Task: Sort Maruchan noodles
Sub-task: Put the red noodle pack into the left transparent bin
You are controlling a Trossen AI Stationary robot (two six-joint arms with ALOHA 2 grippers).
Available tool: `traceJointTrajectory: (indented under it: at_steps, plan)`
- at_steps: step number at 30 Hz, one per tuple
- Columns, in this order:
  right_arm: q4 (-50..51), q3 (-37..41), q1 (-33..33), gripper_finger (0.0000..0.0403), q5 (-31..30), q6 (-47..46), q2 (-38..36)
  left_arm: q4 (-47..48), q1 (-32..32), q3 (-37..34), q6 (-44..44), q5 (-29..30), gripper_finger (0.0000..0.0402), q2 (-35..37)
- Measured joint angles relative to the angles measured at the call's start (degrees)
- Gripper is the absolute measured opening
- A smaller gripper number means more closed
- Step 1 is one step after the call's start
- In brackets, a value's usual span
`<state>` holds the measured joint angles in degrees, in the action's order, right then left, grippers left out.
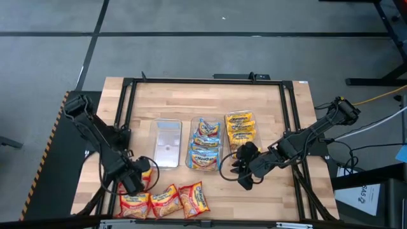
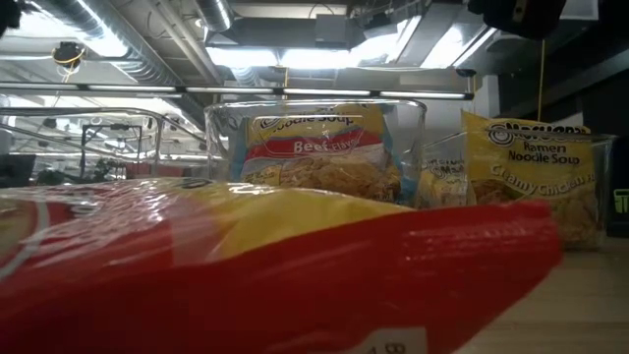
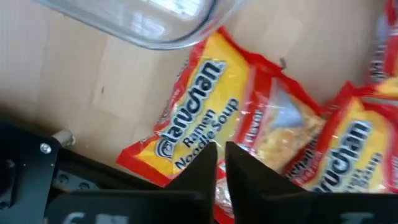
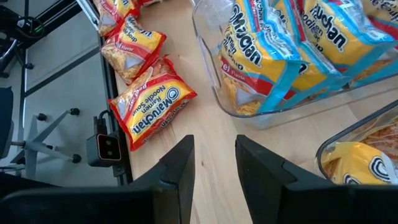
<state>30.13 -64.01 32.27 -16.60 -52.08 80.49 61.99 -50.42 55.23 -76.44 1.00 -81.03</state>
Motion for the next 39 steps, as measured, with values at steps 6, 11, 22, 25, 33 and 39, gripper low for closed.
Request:
traceJointTrajectory:
  at_steps: [6, 11, 22, 25, 33, 39]
  plan:
    - [0.0, 0.0, 0.0, 0.0115, 1.7, -0.1, 0.0, -0.8, -0.3, -4.4, -0.6, -3.1, 0.0083, 0.0]
    - [-0.2, 0.0, 0.0, 0.0115, 1.7, -0.1, 0.0, -4.1, -0.3, -7.9, -0.5, -2.3, 0.0112, 0.0]
    - [-0.3, 0.0, 0.0, 0.0115, 1.7, -0.1, 0.0, -12.5, -0.3, -13.8, 0.2, -1.8, 0.0113, 0.2]
    - [-0.3, 0.0, 0.0, 0.0115, 1.7, -0.1, 0.0, -12.6, -0.3, -13.9, 0.1, -1.9, 0.0078, 0.2]
    - [-0.2, 0.0, 0.0, 0.0115, 1.7, -0.1, 0.0, -6.2, -0.2, -10.0, -1.2, -3.1, 0.0001, 0.0]
    - [0.0, 0.0, 0.0, 0.0115, 0.9, -0.1, 0.0, 2.0, -0.5, -2.1, -0.3, -1.6, 0.0001, 0.0]
